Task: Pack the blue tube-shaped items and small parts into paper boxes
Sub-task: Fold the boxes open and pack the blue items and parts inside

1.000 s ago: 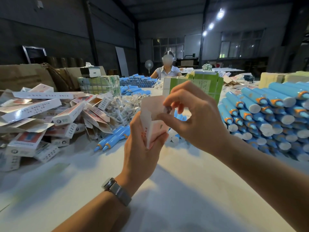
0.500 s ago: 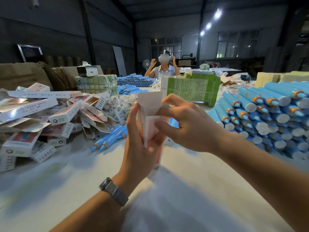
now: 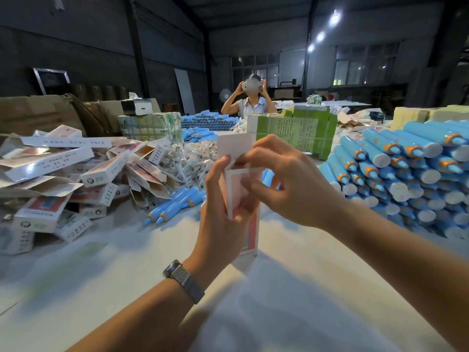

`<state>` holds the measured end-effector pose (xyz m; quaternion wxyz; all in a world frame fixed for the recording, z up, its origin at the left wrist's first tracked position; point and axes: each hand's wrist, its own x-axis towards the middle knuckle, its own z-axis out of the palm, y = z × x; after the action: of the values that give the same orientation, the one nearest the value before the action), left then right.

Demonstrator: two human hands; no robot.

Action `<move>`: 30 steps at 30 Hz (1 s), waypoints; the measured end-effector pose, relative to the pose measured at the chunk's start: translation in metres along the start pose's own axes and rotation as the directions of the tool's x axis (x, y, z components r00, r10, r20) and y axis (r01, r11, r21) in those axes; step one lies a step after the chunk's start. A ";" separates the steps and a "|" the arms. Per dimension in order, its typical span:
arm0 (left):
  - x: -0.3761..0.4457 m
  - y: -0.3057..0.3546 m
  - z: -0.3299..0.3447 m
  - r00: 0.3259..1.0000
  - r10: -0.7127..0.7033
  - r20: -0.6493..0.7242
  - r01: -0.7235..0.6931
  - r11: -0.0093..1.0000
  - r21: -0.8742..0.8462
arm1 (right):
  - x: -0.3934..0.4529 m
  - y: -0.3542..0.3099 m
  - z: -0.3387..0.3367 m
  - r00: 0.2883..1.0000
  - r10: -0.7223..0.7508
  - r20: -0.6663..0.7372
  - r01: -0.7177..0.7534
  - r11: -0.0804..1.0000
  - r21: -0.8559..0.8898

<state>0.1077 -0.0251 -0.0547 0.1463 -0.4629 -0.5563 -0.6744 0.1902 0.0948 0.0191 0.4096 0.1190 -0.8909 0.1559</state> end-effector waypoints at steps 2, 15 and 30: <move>-0.002 0.003 0.007 0.999 -0.020 0.042 0.023 0.998 -0.066 | -0.007 0.002 0.001 0.996 0.053 -0.071 -0.039 0.982 0.187; -0.004 0.009 0.005 0.975 -0.058 0.216 0.093 0.983 -0.158 | -0.030 0.003 0.001 0.960 0.256 -0.112 -0.155 0.821 0.549; -0.008 0.011 0.003 0.968 0.069 0.240 -0.023 0.982 -0.189 | -0.034 0.003 -0.013 0.983 0.162 -0.086 -0.108 0.892 0.440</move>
<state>0.1208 -0.0286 -0.0544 0.0486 -0.5670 -0.4943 -0.6571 0.2200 0.1049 0.0004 0.4138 0.1352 -0.8139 0.3848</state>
